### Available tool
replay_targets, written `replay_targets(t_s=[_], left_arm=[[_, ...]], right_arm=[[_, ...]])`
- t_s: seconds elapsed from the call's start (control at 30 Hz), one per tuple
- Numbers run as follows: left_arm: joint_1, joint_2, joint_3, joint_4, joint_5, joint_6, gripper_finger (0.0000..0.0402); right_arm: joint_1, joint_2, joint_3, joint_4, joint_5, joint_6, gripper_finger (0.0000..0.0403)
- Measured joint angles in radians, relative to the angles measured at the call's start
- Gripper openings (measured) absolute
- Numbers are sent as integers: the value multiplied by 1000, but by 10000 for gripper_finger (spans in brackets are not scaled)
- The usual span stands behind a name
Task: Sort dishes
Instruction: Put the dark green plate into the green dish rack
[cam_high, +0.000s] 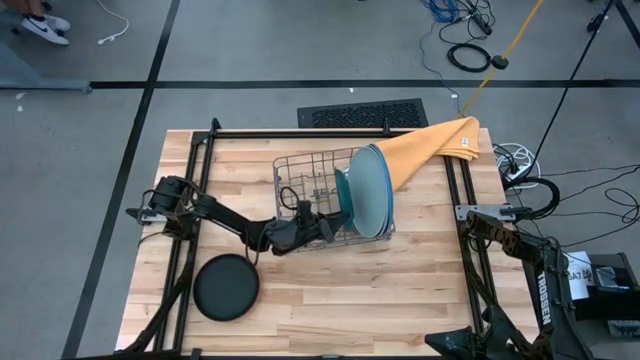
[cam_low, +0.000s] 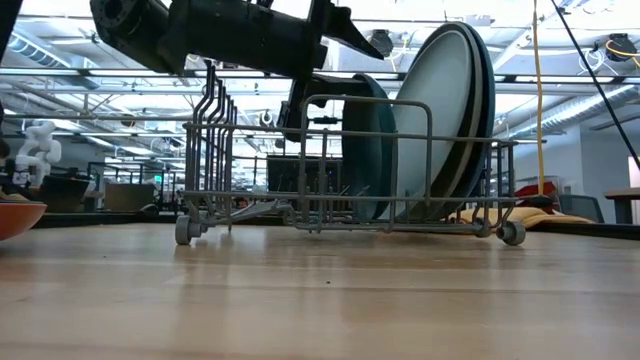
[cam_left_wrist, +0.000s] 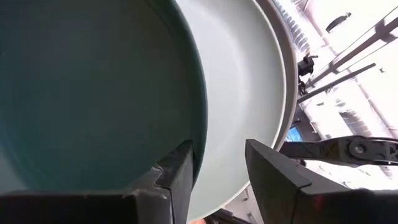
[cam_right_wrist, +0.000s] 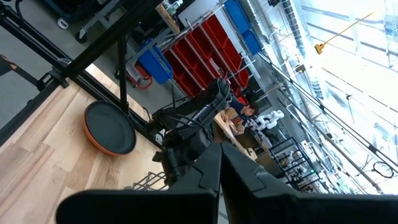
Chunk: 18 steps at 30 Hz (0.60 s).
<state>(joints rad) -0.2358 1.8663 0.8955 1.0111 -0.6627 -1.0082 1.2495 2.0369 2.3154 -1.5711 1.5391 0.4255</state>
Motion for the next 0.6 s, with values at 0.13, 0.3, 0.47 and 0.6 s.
replay_targets(t_s=[0.13,0.3,0.47,0.6], left_arm=[[-10,-22,0,-27,-28,1,146],[-22,-67,0,-179,-88,-3,146],[-29,-100,0,-293,-121,-5,146],[-29,-116,0,-349,-130,-6,145]], right_arm=[[0,0,0,0,0,0,0],[0,0,0,0,0,0,0],[0,0,0,0,0,0,0],[0,0,0,0,0,0,0]])
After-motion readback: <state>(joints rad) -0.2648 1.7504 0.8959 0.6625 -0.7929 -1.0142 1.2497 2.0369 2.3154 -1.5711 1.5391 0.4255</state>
